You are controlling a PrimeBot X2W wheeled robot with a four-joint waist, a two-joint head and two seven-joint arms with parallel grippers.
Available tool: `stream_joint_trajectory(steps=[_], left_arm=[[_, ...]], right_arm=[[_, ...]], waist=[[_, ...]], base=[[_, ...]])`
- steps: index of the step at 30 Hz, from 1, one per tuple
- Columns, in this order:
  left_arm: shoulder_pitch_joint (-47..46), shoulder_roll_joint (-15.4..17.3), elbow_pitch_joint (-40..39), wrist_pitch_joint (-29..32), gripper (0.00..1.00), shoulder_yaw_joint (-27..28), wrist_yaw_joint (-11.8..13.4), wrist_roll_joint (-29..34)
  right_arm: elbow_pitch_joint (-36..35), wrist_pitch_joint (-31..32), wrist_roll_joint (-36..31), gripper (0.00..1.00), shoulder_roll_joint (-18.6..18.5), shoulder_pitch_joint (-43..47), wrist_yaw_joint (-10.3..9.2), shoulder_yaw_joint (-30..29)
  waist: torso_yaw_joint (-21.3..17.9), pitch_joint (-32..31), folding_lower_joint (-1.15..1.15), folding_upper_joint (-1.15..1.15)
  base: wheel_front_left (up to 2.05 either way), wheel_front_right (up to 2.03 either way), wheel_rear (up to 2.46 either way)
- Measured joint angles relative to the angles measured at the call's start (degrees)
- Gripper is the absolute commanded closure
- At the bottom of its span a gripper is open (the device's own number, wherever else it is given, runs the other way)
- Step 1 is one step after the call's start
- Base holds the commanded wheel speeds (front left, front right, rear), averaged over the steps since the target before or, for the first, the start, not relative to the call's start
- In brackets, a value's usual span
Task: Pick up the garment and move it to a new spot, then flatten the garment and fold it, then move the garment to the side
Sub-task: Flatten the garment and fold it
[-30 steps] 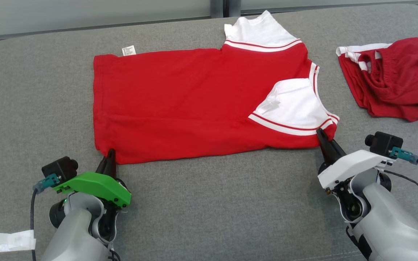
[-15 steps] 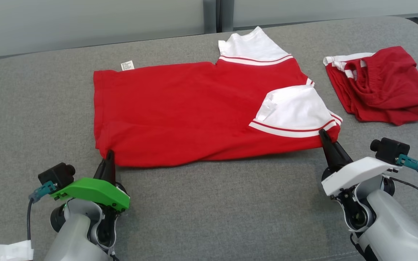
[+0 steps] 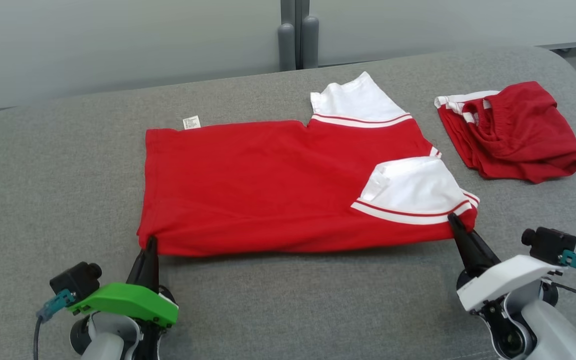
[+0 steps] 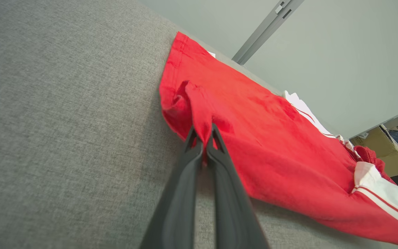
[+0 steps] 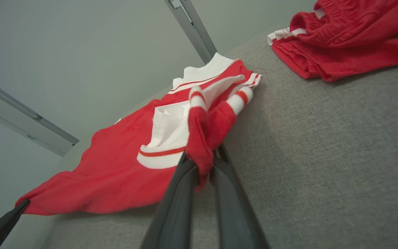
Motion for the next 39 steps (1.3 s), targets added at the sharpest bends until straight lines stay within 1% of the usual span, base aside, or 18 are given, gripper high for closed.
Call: stream_joint_trajectory(steps=[4,12,14,18,19,23,26,30,31,32,33,34,35,36,37,38,39], left_arm=[[3.1,-0.1,-2.7,0.0,1.00,0.1,0.1,0.2],[10.0,0.0,-7.1,0.0,1.00,0.2,1.6,0.5],[11.4,0.0,-8.1,0.0,1.00,0.1,1.6,0.5],[13.0,0.0,-9.8,0.0,1.00,-0.3,2.4,0.5],[13.2,0.0,-10.2,0.0,1.00,-0.4,2.5,0.5],[14.7,0.1,-12.1,0.0,1.00,-0.5,3.4,0.5],[16.1,0.1,-13.1,0.1,1.00,-0.9,3.7,0.5],[16.6,0.3,-13.9,1.3,1.00,-1.4,5.2,0.9],[16.7,0.3,-14.0,1.6,1.00,-1.4,5.4,1.2],[17.0,0.3,-14.2,1.7,1.00,-1.5,5.7,1.2],[17.3,0.3,-14.4,2.0,1.00,-1.5,6.1,1.2],[17.6,0.3,-14.5,2.1,0.95,-1.5,6.2,1.2],[17.9,0.3,-14.7,2.3,0.74,-1.5,6.6,1.2],[18.1,0.3,-14.8,2.7,0.52,-1.5,6.9,1.2],[18.2,0.4,-15.0,2.8,0.13,-1.5,7.1,1.2],[18.5,0.4,-15.3,2.9,0.00,-1.5,7.2,1.2],[18.7,0.4,-15.5,3.0,0.00,-1.5,7.3,1.2]], right_arm=[[-0.9,0.0,0.1,1.00,-1.5,2.8,0.00,-0.7],[-2.4,0.5,1.0,1.00,-1.7,7.0,-0.01,-0.4],[-2.4,0.8,1.1,1.00,-1.8,7.6,-0.04,-0.3],[-2.0,2.1,1.1,1.00,-2.1,8.9,-0.27,0.2],[-2.0,2.2,1.3,1.00,-2.1,9.3,-0.60,0.2],[-1.4,3.0,1.7,1.00,-2.0,10.0,-0.68,0.4],[-1.0,3.1,2.1,1.00,-2.1,10.1,-1.18,0.2],[-0.7,3.1,2.1,1.00,-2.0,10.1,-1.20,0.2],[-0.6,3.1,2.1,0.93,-2.0,10.1,-1.36,0.2],[-0.5,3.2,2.1,0.75,-1.9,10.1,-1.65,0.2],[-0.3,3.2,2.1,0.60,-1.8,10.1,-1.69,0.2],[-0.1,3.4,2.1,0.40,-1.6,10.1,-1.69,0.2],[0.1,3.5,2.1,0.01,-1.5,10.1,-1.71,0.2],[0.3,3.5,2.1,0.00,-1.4,10.1,-1.87,0.2],[0.5,3.5,2.1,0.00,-1.3,10.1,-2.11,0.2],[0.7,3.5,2.1,0.00,-1.3,10.1,-2.12,0.2],[0.8,3.5,2.1,0.00,-1.3,10.1,-2.12,0.2]], waist=[[0.5,-0.5,0.00,0.00],[1.6,-0.8,0.00,0.00],[1.7,-0.8,0.00,0.00],[1.8,-0.9,0.00,0.00],[1.8,-0.9,0.00,0.00],[1.6,-1.2,0.00,0.00],[1.2,-1.4,0.00,0.00],[1.0,-1.4,0.00,0.00],[1.0,-1.5,0.00,0.00],[0.9,-1.5,0.00,0.00],[0.9,-1.5,0.00,0.00],[0.8,-1.6,0.00,0.00],[0.8,-1.6,0.00,0.00],[0.8,-1.6,0.00,0.00],[0.7,-1.7,0.00,0.00],[0.7,-1.7,0.00,0.00],[0.7,-1.7,0.00,0.00]], base=[[0.00,0.00,0.00],[0.00,0.00,0.00],[0.00,0.00,0.00],[0.00,0.00,0.00],[0.00,0.00,0.00],[0.00,0.00,0.00],[0.00,0.00,0.00],[0.00,0.00,0.00],[0.00,0.00,0.00],[0.00,0.00,0.00],[0.00,0.00,0.00],[0.00,0.00,0.00],[0.00,0.00,0.00],[0.00,0.00,0.00],[0.00,0.00,0.00],[0.00,0.00,0.00],[0.00,0.00,0.00]])
